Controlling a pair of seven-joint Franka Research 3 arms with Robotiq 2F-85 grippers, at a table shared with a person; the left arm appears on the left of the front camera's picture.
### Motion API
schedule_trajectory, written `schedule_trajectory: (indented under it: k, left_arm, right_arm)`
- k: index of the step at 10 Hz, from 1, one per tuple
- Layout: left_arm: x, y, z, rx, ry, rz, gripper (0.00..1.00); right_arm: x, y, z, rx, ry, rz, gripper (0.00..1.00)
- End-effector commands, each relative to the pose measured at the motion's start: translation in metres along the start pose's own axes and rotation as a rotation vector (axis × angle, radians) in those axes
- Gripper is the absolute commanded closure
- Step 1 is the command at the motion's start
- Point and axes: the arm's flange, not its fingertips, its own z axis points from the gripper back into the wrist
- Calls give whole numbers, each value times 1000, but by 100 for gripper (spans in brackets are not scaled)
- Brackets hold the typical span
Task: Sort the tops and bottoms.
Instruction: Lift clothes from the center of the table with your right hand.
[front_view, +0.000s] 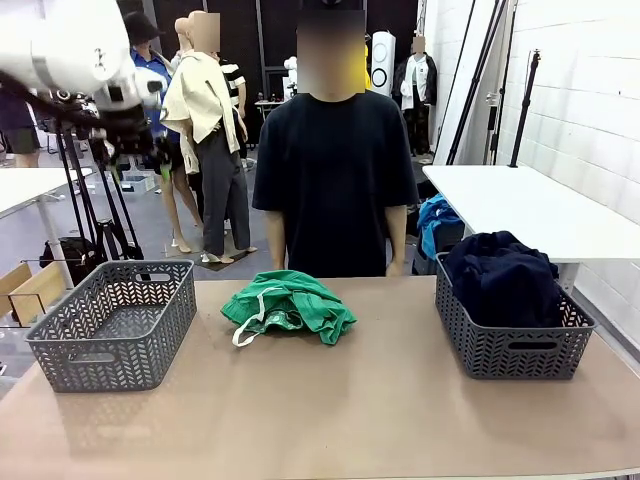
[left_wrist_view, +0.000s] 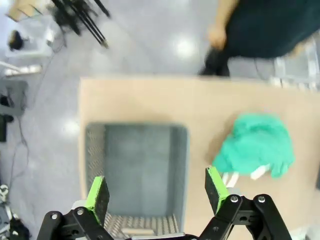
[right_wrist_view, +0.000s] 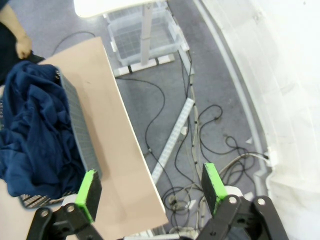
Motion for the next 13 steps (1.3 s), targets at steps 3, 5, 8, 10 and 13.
schedule_trajectory:
  k: [3,5,8,10,13]
  left_arm:
    - [-63,-3,-36,-116,41,2,0]
    - [-52,31,-32,-34,11,74,0]
    - [-74,57,-29,52,50,83,0]
    - [-99,71,-30,110,88,112,0]
    - [-78,73,-32,79,68,83,0]
  right_arm:
    - [0,0,0,9,6,4,0]
    - [0,0,0,9,6,4,0]
    - [0,0,0,9,6,4,0]
    - [0,0,0,9,6,4,0]
    - [0,0,0,0,0,0,0]
